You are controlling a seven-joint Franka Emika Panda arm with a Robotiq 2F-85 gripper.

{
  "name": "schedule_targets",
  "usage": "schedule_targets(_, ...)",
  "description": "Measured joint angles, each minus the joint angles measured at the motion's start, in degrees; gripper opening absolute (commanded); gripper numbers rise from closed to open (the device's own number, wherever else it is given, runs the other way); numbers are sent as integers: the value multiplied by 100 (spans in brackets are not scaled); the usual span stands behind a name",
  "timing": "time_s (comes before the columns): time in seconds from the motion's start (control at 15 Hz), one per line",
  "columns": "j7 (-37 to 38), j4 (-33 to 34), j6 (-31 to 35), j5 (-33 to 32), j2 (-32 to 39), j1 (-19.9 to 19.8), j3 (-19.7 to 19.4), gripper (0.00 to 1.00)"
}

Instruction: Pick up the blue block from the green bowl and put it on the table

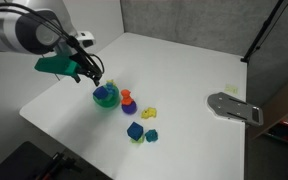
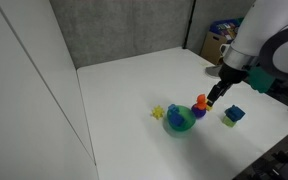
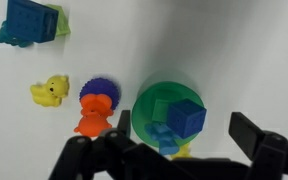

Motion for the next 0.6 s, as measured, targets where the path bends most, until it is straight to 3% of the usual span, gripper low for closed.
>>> schedule_targets(0.6, 851, 877, 192, -399, 1347, 305, -55, 100)
